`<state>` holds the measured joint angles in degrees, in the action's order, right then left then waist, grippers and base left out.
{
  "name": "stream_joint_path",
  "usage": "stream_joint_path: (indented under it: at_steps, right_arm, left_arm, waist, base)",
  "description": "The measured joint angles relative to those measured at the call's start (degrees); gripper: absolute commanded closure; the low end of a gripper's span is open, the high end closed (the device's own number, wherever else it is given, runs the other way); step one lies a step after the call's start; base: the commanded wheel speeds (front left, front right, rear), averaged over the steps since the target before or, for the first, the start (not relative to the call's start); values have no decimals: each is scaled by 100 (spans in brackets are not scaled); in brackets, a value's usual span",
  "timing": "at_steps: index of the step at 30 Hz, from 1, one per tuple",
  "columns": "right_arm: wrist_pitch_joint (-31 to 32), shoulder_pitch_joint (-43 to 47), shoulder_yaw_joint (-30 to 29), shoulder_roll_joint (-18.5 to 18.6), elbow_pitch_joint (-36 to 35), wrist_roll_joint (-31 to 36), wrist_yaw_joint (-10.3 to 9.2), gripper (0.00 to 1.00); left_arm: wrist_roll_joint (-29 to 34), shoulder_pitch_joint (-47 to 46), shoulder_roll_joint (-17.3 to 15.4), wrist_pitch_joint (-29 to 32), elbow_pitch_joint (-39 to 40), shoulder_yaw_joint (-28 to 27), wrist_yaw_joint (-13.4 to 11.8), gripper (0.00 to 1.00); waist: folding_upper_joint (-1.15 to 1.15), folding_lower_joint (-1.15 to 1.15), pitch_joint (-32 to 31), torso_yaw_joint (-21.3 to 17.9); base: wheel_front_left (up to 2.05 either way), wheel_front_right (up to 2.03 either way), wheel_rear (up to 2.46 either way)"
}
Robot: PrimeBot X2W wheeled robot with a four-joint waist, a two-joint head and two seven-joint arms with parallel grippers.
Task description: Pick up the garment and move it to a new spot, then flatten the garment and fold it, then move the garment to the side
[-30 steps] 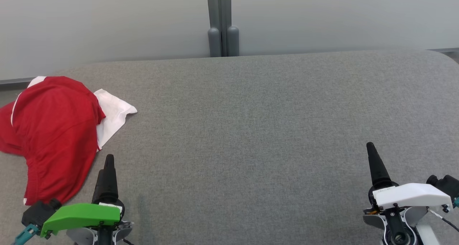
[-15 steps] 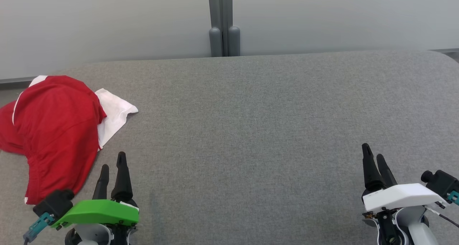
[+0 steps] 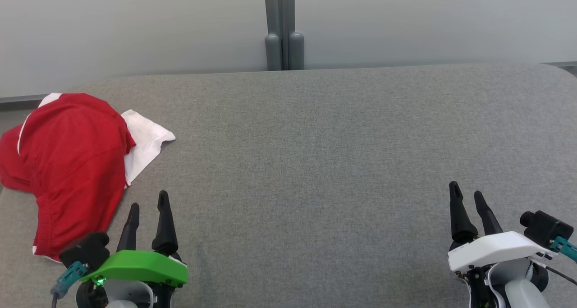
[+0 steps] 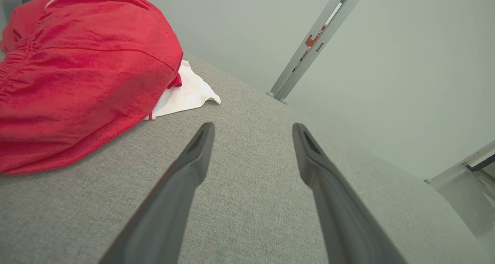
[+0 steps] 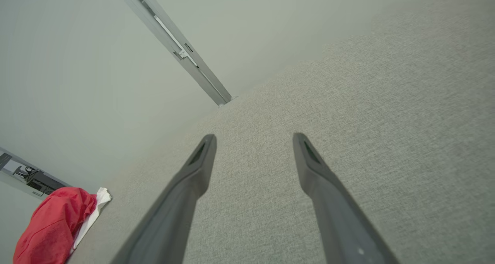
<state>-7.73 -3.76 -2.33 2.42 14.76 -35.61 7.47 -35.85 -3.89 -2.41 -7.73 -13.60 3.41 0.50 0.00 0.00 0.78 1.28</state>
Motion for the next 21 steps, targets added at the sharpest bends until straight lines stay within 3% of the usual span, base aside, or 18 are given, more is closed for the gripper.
stream_joint_path:
  at_steps: [21]
  right_arm:
    - [-298, -14, 99, 13, 105, 1406, 0, 0]
  left_arm:
    - [1185, -65, -8, -297, -37, 216, -89, 0]
  waist:
    - [0, 0, 32, 40]
  base:
    - [0, 0, 0]
